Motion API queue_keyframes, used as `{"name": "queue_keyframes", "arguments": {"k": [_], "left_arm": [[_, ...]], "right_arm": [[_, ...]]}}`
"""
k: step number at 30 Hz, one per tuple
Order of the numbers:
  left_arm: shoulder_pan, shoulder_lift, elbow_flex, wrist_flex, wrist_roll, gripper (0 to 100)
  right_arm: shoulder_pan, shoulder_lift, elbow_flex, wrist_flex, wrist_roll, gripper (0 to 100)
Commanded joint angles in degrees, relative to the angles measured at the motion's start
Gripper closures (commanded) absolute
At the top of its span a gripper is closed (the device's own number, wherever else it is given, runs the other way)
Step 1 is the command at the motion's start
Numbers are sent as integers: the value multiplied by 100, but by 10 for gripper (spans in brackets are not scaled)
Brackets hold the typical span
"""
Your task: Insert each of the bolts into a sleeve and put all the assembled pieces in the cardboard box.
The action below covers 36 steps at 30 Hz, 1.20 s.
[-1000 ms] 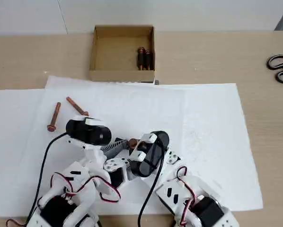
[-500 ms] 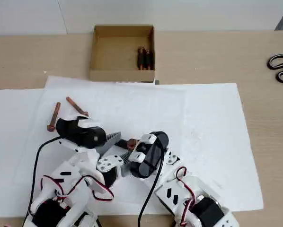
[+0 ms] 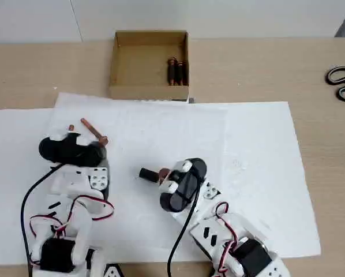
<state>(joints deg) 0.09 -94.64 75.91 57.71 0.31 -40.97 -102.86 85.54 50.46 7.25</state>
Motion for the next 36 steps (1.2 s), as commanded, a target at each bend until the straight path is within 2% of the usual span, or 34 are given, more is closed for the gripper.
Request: {"name": "queue_keyframes", "arguments": {"k": [1, 4, 9, 13, 21, 27, 36], "left_arm": [[-264, -35, 541, -158, -62, 994], [-273, -35, 1138, -193, -53, 994], [-290, -35, 1640, -862, -53, 994], [-255, -35, 1851, -1248, -53, 994], [-255, -35, 1851, -1266, -44, 994], [-255, -35, 1851, -1266, -44, 994], [-255, -35, 1851, -1257, -44, 994]], "right_arm": [[400, -66, 149, 13, -53, 996], [699, -57, 290, 13, -62, 996], [1042, -66, 343, -40, -88, 996], [1068, -22, 149, -40, -580, 996], [1086, 198, -598, -637, -598, 996], [1648, 2079, -1556, -1560, -501, 996], [1745, 6123, -4044, -2958, -510, 996]]}}
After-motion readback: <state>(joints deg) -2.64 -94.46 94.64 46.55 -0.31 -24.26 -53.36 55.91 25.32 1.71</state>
